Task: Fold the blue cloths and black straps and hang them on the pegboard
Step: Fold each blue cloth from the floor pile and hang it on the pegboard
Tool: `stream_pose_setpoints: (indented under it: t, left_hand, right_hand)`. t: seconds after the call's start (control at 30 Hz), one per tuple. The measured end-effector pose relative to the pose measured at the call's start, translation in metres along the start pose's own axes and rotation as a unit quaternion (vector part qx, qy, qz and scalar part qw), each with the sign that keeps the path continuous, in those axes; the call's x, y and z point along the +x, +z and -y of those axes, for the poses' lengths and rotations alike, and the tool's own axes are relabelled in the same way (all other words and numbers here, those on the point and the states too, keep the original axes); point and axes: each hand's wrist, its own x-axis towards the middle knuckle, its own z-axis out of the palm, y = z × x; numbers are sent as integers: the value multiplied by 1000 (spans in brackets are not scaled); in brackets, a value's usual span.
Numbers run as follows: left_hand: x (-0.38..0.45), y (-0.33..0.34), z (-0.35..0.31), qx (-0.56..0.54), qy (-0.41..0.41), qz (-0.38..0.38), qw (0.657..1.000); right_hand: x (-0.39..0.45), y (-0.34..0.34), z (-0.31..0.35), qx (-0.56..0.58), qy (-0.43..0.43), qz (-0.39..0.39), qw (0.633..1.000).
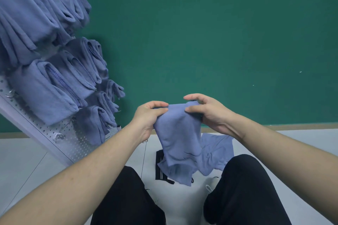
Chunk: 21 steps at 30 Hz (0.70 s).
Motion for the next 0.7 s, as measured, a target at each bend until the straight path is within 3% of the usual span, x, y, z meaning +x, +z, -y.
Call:
stream_pose_setpoints:
  t: [0.13,0.23,0.37,0.7]
  left_hand:
    - [-1,0,-6,34,30,-9,999]
    - [-4,-2,-16,-4,-21,62,998]
    - [-5,-7,-18,73,-33,113,990]
    - [-3,-6,-17,198,20,63,978]
  right_hand:
    - [2,-2,3,-88,4,-22,996]
    - [2,-3,4,-126,12,-39,991]
    - [3,-8,3,-100,14,-54,993]
    - [2,-24,7,-130,-4,-81,988]
